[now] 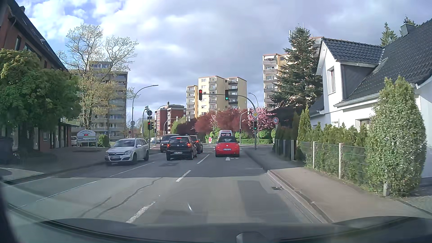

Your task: Follow the waypoints while adhering to traffic rules and regulations

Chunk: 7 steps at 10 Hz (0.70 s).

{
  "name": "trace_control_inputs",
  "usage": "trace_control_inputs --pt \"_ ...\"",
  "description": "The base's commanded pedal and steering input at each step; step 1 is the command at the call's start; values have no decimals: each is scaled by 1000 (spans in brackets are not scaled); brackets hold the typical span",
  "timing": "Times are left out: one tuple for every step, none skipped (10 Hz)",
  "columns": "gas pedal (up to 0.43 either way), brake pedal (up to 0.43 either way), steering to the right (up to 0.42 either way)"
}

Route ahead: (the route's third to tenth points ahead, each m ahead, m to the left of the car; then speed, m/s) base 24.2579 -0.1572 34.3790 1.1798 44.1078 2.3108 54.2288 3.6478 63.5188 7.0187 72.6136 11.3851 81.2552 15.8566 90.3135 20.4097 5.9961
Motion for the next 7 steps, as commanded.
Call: trace_control_inputs --pt "0 0 0" --pt "0 0 -4" --pt "0 0 -5" --pt "0 6 -6" --pt "0 0 -5" --pt "0 0 -4" --pt "0 0 -4"
